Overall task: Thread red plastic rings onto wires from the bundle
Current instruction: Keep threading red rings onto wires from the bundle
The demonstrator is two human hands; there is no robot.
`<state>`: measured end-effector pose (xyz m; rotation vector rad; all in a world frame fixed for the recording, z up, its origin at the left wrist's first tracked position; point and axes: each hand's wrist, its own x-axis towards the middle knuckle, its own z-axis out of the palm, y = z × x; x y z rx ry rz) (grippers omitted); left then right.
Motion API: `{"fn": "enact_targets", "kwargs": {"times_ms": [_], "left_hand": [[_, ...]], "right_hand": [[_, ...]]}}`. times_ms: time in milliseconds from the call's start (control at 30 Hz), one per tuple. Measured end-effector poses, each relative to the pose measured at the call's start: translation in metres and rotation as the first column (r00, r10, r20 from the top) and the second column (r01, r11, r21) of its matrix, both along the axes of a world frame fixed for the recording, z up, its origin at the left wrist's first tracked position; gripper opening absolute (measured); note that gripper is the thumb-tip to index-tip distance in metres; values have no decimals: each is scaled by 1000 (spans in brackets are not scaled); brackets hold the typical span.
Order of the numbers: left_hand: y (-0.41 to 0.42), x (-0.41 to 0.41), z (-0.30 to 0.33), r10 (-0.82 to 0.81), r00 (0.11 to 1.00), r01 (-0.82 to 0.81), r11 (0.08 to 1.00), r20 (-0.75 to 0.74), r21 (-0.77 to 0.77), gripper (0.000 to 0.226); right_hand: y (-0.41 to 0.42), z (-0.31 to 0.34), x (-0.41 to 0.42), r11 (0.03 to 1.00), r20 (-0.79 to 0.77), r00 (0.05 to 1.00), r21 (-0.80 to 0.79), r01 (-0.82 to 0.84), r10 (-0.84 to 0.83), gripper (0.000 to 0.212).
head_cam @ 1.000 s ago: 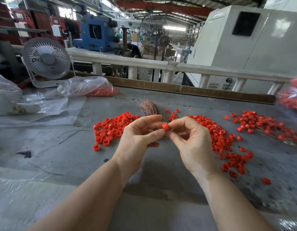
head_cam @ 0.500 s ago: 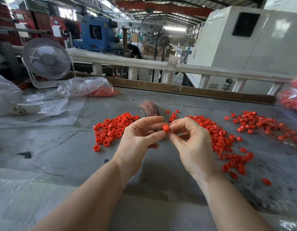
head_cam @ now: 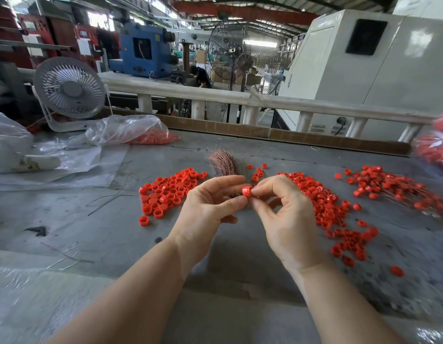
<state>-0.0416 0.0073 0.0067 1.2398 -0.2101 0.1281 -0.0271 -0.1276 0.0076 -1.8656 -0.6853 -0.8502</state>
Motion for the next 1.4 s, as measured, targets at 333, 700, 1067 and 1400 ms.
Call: {"fn": "enact_targets", "kwargs": {"times_ms": [333, 700, 1067, 1400], "left_hand": [[-1, -2, -1, 10, 1000, -10, 998, -2, 59, 17], [-3, 0, -2, 190, 969, -226, 942, 158, 249, 20], [-3, -3, 1, 150, 986, -163, 961, 73, 223, 15], [-2, -2, 1, 219, 967, -246, 939, 133, 241, 18]], "right_hand": [[-1, 1, -1, 993, 91, 993, -88, 78, -70, 10], [3, 2, -2, 994, -219, 974, 106, -37, 60, 18], [-1, 5, 0, 970, -289, 945, 225, -92, 156, 24], [0, 2, 3, 945, -308, 917, 281, -166, 253, 27]]}}
